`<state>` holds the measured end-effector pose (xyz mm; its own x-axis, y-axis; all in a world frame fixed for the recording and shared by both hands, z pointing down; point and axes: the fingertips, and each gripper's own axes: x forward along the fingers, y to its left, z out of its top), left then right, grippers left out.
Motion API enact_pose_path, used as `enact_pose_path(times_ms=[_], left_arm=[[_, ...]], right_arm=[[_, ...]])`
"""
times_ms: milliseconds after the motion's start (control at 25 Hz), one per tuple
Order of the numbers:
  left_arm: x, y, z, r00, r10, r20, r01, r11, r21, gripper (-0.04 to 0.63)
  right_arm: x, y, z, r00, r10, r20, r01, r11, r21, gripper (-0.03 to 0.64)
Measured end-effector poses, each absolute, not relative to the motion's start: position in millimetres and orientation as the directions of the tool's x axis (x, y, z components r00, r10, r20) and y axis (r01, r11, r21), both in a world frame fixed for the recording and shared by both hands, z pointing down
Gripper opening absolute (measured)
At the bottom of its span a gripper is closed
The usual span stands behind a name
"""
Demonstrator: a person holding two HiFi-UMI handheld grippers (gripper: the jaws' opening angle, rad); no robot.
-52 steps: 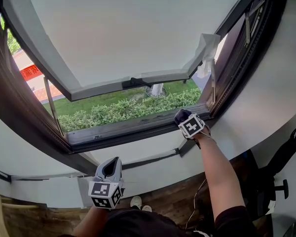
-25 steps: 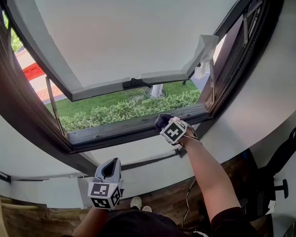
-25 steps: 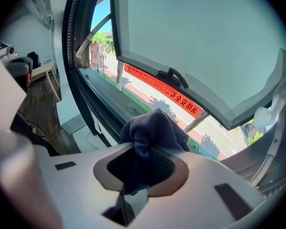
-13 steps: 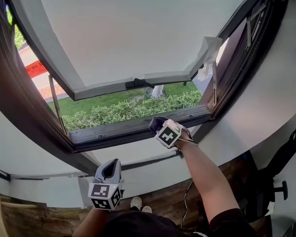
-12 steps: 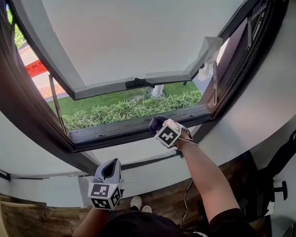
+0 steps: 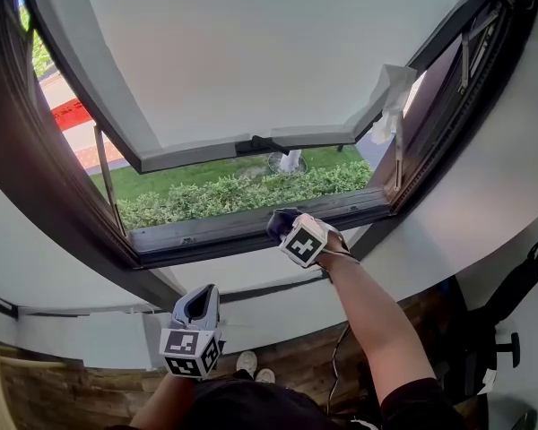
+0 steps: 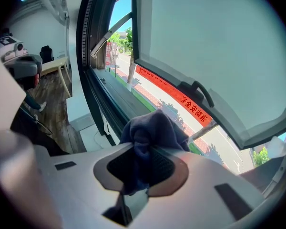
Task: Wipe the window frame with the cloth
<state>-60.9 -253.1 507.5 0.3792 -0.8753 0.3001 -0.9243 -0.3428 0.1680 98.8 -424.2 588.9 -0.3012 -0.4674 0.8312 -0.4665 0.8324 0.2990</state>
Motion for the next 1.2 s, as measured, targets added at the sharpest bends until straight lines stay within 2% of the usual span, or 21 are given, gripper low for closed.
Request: enact_pose_path(times_ms=[480,1000,1200], left_arm=[[-72.8,-249.8,508.3,0.349,-0.885,0.309,-0.936,-0.314,0.160,0.008],[-107.0,-239.2,504.0,0.273,-0.910,0.313,-0.960,-0.239,0.143,0.008],[-120.4,-234.3,502.5,0.247,-0.919,0.306,-0.966,-0.211,0.147,0.008]], right_arm=[[66.3,-417.3,587.2,-0.319,-0.404,0.858,-0.356,0.890,0.287,0.066],[16.5,-411.0,585.9,-0.356,-0.297,0.886,-0.297,0.935,0.194,0.069],[-3.6,-407.6,581.4,-0.429,-0.259,0.866,-0.264,0.952,0.154,0.074]])
